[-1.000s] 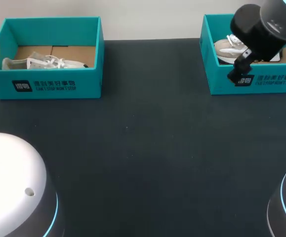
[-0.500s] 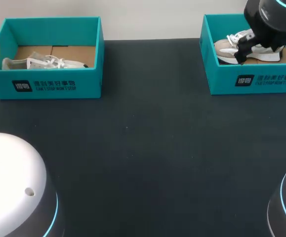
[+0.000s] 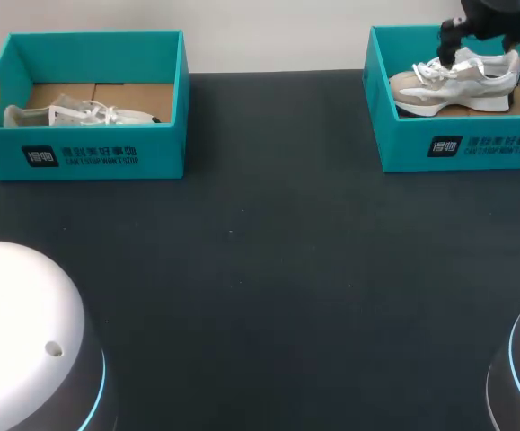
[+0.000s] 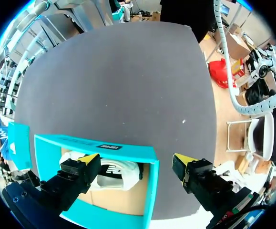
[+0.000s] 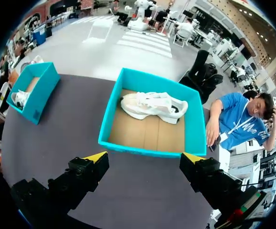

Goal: Take the shoe out of the shoebox, open the shoe tongue, remove and reinsert the insole, then place the shoe into the shoebox

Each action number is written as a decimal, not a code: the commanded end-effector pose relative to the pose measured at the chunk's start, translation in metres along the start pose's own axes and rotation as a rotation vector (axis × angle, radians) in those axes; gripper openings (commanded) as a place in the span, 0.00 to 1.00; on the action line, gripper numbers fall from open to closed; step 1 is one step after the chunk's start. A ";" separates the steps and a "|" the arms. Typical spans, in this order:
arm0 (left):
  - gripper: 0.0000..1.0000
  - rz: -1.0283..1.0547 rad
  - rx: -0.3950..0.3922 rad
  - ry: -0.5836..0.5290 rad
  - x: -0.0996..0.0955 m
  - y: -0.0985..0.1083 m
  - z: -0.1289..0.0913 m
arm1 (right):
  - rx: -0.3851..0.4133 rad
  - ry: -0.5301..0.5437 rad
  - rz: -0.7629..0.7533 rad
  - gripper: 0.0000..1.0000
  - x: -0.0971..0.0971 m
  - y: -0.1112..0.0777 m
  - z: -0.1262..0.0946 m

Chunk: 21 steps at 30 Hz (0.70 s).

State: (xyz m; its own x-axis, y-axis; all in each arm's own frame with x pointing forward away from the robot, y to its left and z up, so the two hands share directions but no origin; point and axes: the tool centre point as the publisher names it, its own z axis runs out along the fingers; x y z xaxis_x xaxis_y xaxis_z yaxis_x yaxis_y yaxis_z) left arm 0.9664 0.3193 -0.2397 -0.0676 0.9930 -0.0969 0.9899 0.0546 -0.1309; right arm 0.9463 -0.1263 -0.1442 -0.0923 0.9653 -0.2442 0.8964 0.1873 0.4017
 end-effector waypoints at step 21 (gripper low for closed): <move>1.00 0.000 -0.003 0.002 0.000 -0.001 0.000 | 0.219 0.027 0.163 1.00 -0.084 0.095 0.122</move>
State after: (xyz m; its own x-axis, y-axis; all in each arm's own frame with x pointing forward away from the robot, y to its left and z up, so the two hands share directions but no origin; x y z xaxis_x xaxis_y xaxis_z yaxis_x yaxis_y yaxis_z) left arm 0.9664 0.3193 -0.2397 -0.0675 0.9930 -0.0968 0.9899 0.0546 -0.1307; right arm 1.0753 -0.2074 -0.1861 0.0581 0.9812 -0.1840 0.9502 0.0022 0.3116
